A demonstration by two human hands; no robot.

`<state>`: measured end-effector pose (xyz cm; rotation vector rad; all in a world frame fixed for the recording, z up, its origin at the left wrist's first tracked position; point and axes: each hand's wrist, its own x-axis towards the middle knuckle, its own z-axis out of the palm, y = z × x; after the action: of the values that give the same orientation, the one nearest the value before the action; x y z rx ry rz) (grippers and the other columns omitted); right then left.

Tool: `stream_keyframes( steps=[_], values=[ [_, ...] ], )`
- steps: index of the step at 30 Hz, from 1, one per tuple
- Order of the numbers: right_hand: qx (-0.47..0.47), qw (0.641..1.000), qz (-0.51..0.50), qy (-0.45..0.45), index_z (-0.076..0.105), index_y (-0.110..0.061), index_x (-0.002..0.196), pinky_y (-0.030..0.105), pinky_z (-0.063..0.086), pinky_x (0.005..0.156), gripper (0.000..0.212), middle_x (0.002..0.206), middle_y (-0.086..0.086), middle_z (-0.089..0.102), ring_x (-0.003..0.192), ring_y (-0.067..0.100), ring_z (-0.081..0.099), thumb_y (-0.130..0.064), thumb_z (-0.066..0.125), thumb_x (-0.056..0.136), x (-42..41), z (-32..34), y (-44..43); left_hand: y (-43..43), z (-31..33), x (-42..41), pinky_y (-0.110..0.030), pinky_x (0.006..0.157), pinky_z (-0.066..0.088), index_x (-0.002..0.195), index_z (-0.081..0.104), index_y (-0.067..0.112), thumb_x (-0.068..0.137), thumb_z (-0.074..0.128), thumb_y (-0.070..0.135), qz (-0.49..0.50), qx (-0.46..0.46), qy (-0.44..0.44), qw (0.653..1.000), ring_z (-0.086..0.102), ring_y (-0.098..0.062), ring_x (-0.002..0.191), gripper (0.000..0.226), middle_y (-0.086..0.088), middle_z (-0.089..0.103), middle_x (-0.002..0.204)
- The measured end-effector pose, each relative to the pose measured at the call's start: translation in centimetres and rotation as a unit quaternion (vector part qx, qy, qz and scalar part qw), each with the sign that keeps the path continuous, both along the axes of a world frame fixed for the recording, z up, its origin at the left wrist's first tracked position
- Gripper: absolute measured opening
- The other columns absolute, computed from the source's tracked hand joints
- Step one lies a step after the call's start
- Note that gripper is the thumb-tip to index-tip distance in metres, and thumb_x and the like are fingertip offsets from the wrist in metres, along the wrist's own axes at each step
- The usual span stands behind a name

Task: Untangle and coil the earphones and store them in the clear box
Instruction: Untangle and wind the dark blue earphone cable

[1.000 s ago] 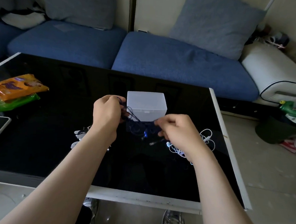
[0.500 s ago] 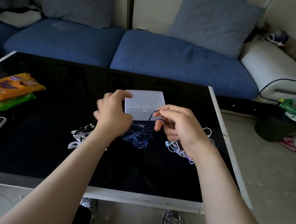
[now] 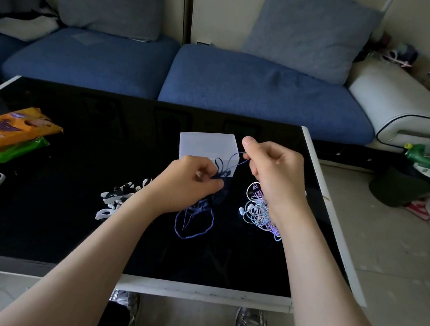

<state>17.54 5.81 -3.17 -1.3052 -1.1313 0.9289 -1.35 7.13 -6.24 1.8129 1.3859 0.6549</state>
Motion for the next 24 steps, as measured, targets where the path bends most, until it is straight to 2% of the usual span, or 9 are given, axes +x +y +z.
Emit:
stream_keyframes(
  steps=[3,5,8,11,13,15,17,21,24],
  values=[
    [-0.021,0.999,-0.032,0.0,0.07,-0.008,0.076,0.025,0.04,0.061,0.024,0.054,-0.001,0.049,0.053,0.01,0.04,-0.022,0.08,0.093,0.4,0.0,0.0,0.0,0.4,0.0,-0.019,0.054,0.046,0.088,0.069,0.023,0.095,0.077,0.04,0.06,-0.008,-0.059,0.996,0.059,-0.006,0.051,0.02,0.01,0.068,0.066],
    [-0.056,0.998,-0.02,-0.015,0.076,-0.017,0.096,0.024,0.045,0.06,0.006,0.056,-0.001,0.056,0.054,0.01,0.048,-0.014,0.077,0.091,0.6,0.3,-0.2,0.2,0.5,0.0,-0.024,0.062,0.055,0.094,0.071,0.022,0.096,0.076,0.036,0.09,0.0,-0.096,0.991,0.07,-0.009,0.062,0.015,0.007,0.075,0.079],
    [-0.117,0.992,0.039,-0.036,0.075,-0.025,0.117,0.025,0.046,0.052,0.032,0.066,0.004,0.072,0.054,0.015,0.06,-0.007,0.063,0.093,0.6,0.3,-0.4,0.5,0.5,0.0,-0.028,0.075,0.057,0.103,0.075,0.026,0.099,0.071,0.022,0.103,0.037,-0.114,0.987,0.075,-0.009,0.08,0.006,0.006,0.076,0.096],
    [-0.15,0.982,0.104,-0.059,0.078,-0.022,0.111,0.027,0.039,0.05,0.024,0.081,0.007,0.08,0.055,0.018,0.056,-0.012,0.061,0.097,0.2,0.2,-0.5,0.4,0.7,0.1,-0.026,0.075,0.06,0.108,0.077,0.029,0.103,0.065,0.015,0.1,0.03,-0.125,0.987,0.075,-0.006,0.084,0.019,0.01,0.076,0.099],
    [-0.146,0.978,0.129,-0.08,0.08,-0.024,0.107,0.022,0.042,0.063,0.016,0.084,0.002,0.081,0.061,0.011,0.06,-0.018,0.068,0.098,0.0,0.1,-0.5,0.3,1.0,0.3,-0.023,0.074,0.059,0.107,0.077,0.028,0.102,0.065,0.014,0.095,0.022,-0.136,0.986,0.075,-0.007,0.085,0.02,0.011,0.077,0.099],
    [-0.131,0.975,0.145,-0.107,0.078,-0.028,0.115,0.019,0.044,0.078,0.019,0.083,-0.001,0.081,0.075,0.0,0.071,-0.023,0.073,0.098,0.1,-0.1,-0.5,0.3,1.0,0.3,-0.024,0.079,0.06,0.102,0.077,0.03,0.099,0.07,0.013,0.097,0.035,-0.134,0.986,0.074,-0.007,0.089,0.019,0.012,0.076,0.097],
    [-0.117,0.973,0.155,-0.126,0.074,-0.03,0.124,0.02,0.048,0.082,0.026,0.077,0.002,0.08,0.079,0.001,0.073,-0.025,0.074,0.099,0.2,-0.3,-0.4,0.4,1.0,0.3,-0.029,0.082,0.06,0.096,0.075,0.033,0.096,0.074,0.013,0.098,0.055,-0.129,0.985,0.073,-0.011,0.09,0.02,0.01,0.075,0.093],
    [-0.095,0.972,0.173,-0.13,0.072,-0.029,0.129,0.025,0.053,0.063,0.024,0.066,0.007,0.073,0.057,0.016,0.064,-0.022,0.063,0.107,0.2,-0.5,-0.4,0.4,1.2,0.2,-0.038,0.074,0.064,0.093,0.073,0.029,0.093,0.079,0.013,0.107,0.06,-0.156,0.98,0.075,-0.028,0.084,0.017,-0.013,0.069,0.091],
    [-0.073,0.972,0.179,-0.131,0.068,-0.029,0.134,0.023,0.05,0.059,0.027,0.066,0.009,0.072,0.052,0.022,0.064,-0.02,0.056,0.111,0.2,-0.6,-0.3,0.5,1.2,0.0,-0.03,0.079,0.062,0.099,0.076,0.027,0.095,0.077,0.012,0.104,0.062,-0.151,0.981,0.076,-0.021,0.085,0.016,-0.002,0.076,0.093]
  ],
)
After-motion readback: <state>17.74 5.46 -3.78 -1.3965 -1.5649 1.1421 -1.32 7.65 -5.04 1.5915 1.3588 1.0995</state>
